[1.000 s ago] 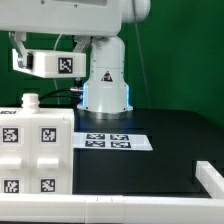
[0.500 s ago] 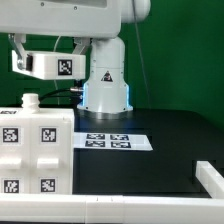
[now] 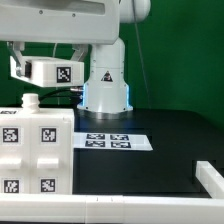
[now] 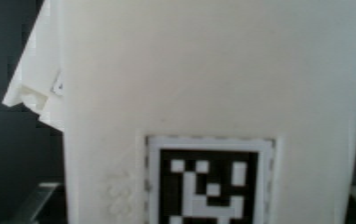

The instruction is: Assemble cabinet

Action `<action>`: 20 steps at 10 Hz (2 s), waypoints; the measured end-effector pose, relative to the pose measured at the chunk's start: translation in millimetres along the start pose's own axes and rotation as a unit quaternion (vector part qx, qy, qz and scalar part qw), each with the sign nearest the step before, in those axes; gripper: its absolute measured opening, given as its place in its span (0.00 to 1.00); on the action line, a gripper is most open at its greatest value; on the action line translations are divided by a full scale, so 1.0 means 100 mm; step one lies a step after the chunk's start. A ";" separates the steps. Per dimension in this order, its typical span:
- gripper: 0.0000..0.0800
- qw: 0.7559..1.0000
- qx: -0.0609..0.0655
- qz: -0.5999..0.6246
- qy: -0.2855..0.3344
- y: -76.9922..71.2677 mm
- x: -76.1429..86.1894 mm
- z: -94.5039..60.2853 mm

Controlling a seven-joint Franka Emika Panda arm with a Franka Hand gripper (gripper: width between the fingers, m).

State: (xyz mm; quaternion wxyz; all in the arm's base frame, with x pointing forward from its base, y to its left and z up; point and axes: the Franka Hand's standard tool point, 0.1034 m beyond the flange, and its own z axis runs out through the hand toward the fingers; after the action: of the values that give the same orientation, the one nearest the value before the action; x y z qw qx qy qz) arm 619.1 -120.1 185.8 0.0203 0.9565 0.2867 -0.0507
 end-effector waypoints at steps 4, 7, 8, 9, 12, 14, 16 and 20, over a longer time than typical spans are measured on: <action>0.70 1.000 0.005 -0.005 -0.011 0.07 -0.09 0.17; 0.70 1.000 0.006 -0.004 -0.013 0.08 -0.10 0.20; 0.70 1.000 0.006 -0.005 -0.013 0.08 -0.10 0.20; 0.70 1.000 0.006 -0.005 -0.013 0.08 -0.10 0.20; 0.70 1.000 0.005 0.001 -0.013 0.08 -0.08 0.20; 0.70 1.000 0.005 0.002 -0.014 0.07 -0.06 0.20; 0.70 1.000 0.005 0.002 -0.014 0.07 -0.07 0.20; 0.70 1.000 0.004 0.000 -0.013 0.08 -0.05 0.20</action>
Offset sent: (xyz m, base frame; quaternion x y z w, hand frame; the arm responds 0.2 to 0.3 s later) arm 0.0087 -0.0057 -0.0056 -0.0051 0.0111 -0.0094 0.9999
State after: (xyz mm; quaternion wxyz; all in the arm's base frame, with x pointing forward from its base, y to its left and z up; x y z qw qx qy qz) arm 617.8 -130.3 166.4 0.0207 0.9556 0.2866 -0.0645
